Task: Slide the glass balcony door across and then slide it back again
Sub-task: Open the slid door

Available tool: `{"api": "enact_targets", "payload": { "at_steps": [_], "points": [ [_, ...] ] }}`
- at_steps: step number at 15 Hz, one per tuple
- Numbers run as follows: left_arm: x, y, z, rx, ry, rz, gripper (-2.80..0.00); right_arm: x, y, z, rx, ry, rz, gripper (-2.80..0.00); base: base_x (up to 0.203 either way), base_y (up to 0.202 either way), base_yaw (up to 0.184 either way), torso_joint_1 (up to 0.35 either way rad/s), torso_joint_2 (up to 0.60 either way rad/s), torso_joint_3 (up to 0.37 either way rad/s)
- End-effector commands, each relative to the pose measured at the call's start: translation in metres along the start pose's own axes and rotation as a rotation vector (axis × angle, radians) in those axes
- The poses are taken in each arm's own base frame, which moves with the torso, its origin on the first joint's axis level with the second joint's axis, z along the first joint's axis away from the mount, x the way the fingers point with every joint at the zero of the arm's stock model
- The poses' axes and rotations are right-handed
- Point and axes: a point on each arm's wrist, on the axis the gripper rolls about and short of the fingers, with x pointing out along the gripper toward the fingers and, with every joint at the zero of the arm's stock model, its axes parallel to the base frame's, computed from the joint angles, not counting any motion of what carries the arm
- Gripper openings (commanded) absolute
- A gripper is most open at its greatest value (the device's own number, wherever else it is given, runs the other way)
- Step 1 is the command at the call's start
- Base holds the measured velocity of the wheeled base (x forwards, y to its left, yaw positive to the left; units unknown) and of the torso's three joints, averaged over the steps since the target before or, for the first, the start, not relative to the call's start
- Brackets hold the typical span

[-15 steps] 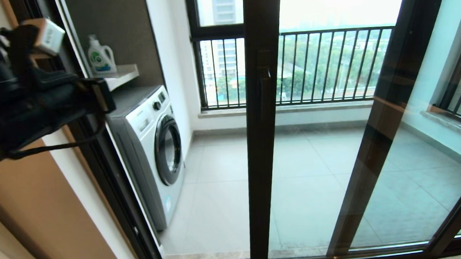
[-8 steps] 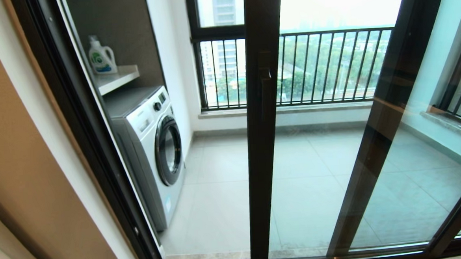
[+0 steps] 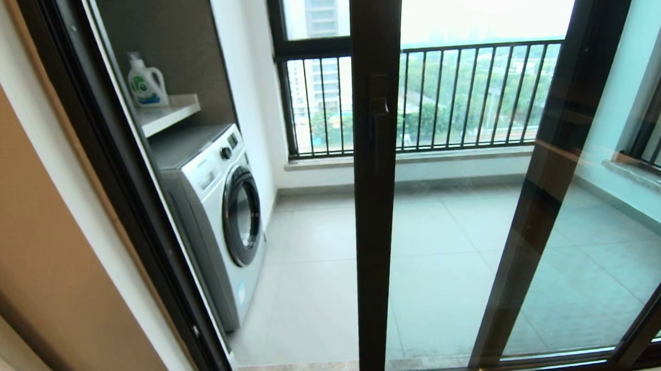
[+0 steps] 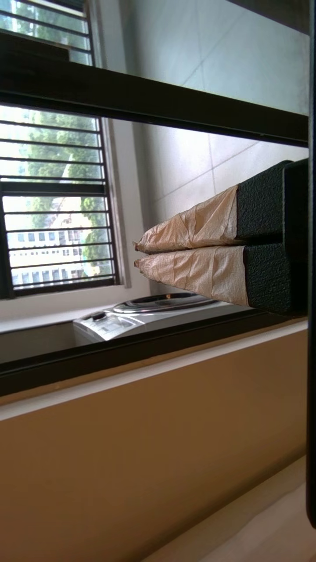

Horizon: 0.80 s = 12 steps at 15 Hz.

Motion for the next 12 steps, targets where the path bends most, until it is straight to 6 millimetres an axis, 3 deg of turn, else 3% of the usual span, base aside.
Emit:
{"api": "enact_targets", "payload": {
  "at_steps": [1, 3, 4, 9, 12],
  "points": [
    [-0.008, -0.005, -0.041, 0.022, 0.045, -0.010, -2.80, 0.001, 0.000, -0.003, -0.001, 0.013, -0.001, -2.80, 0.000, 0.000, 0.000, 0.000, 0.00, 0.000],
    [-0.005, -0.011, -0.098, 0.035, 0.212, -0.059, -2.80, 0.001, 0.000, -0.003, 0.001, 0.013, -0.001, -2.80, 0.000, 0.000, 0.000, 0.000, 0.00, 0.000],
    [-0.007, -0.013, -0.115, 0.022, 0.265, -0.077, -2.80, 0.001, 0.000, -0.003, 0.001, 0.013, -0.001, -2.80, 0.000, 0.000, 0.000, 0.000, 0.00, 0.000],
    [-0.015, -0.011, -0.117, -0.183, 0.277, 0.076, -2.80, 0.001, 0.000, -0.003, -0.001, 0.013, -0.001, -2.80, 0.000, 0.000, 0.000, 0.000, 0.00, 0.000],
    [-0.015, -0.010, -0.118, -0.058, 0.288, 0.092, -2.80, 0.001, 0.000, -0.003, 0.001, 0.013, -0.001, -2.80, 0.000, 0.000, 0.000, 0.000, 0.00, 0.000]
  ]
}}
